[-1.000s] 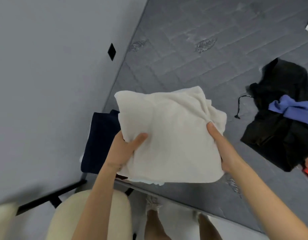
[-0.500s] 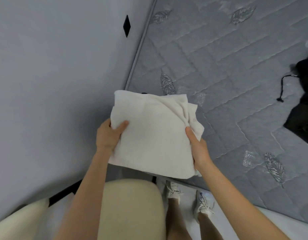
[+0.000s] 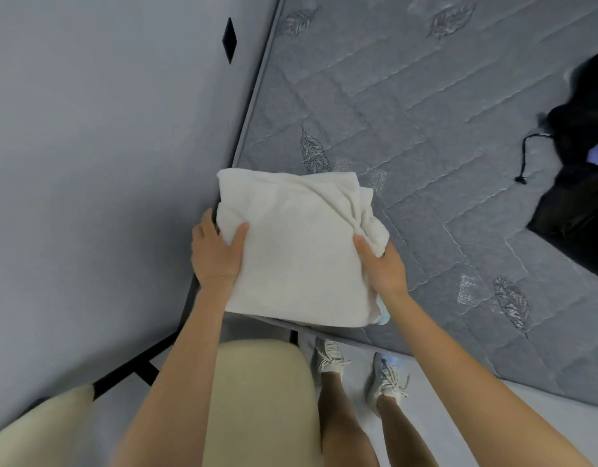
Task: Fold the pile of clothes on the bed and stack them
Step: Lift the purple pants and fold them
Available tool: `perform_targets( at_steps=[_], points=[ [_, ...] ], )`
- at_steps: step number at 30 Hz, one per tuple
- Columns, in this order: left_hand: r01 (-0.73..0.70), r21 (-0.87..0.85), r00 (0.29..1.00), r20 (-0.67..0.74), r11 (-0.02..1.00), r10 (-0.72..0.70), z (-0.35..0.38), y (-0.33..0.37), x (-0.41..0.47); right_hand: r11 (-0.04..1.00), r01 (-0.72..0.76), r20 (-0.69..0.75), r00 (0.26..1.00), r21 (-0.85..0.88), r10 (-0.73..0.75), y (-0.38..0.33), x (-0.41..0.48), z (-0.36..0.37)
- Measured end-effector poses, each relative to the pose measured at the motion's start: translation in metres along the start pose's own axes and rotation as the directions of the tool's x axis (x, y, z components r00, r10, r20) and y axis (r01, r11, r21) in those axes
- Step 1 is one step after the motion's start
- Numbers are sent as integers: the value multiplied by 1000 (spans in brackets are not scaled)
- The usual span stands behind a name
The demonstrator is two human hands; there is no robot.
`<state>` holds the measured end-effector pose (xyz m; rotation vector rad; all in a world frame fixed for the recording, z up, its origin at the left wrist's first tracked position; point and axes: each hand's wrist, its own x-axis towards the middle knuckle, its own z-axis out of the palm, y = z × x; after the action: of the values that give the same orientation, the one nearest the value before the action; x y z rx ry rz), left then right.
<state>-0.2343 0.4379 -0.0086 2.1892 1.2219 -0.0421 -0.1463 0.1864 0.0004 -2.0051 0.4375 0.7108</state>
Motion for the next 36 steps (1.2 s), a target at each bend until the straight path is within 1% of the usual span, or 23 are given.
perform_targets(
  at_steps=[2,3,4,6,7,8,9,11,13,17,21,24,28,31,36],
  points=[
    [-115,126,987,-102,985,128,-13,13,-10,974,118,-28,992,-193,-126,-8,-11,-18],
    [-185,191,970,-119,964,210,-20,22,-17,941,157,-35,984,-302,-175,-12,-18,-28],
    [-258,251,950,-107,933,292,-26,32,-24,888,197,-40,971,-415,-234,-17,-24,-38],
    [-418,339,893,-19,843,450,-32,55,-42,748,276,-3,938,-604,-348,-25,-36,-59],
    [-492,364,856,38,791,515,-34,66,-52,684,294,25,927,-667,-374,-24,-37,-68],
    [-547,376,825,91,748,557,-34,79,-62,638,293,50,927,-712,-371,-28,-42,-80],
    [-580,378,807,145,722,573,-34,91,-72,617,283,67,935,-734,-350,-30,-46,-92],
    [-608,373,792,232,701,564,-31,114,-89,566,266,87,942,-780,-324,-34,-58,-115],
    [-628,392,777,262,672,573,-29,139,-108,539,257,74,938,-802,-338,-39,-70,-138],
    [-651,452,757,330,610,564,-28,193,-145,543,226,67,953,-809,-296,-45,-90,-185],
    [-663,455,748,383,595,541,-8,241,-187,545,181,53,969,-819,-242,-35,-99,-239],
    [-682,481,731,442,550,520,21,279,-224,576,162,34,973,-801,-226,-17,-104,-292],
    [-711,495,703,486,499,519,72,330,-281,549,168,37,970,-819,-240,16,-104,-376],
    [-712,484,702,479,508,527,108,365,-330,546,151,20,971,-824,-239,40,-102,-439],
    [-693,404,716,479,597,508,155,413,-395,559,115,-16,974,-821,-224,74,-97,-519]
  ],
)
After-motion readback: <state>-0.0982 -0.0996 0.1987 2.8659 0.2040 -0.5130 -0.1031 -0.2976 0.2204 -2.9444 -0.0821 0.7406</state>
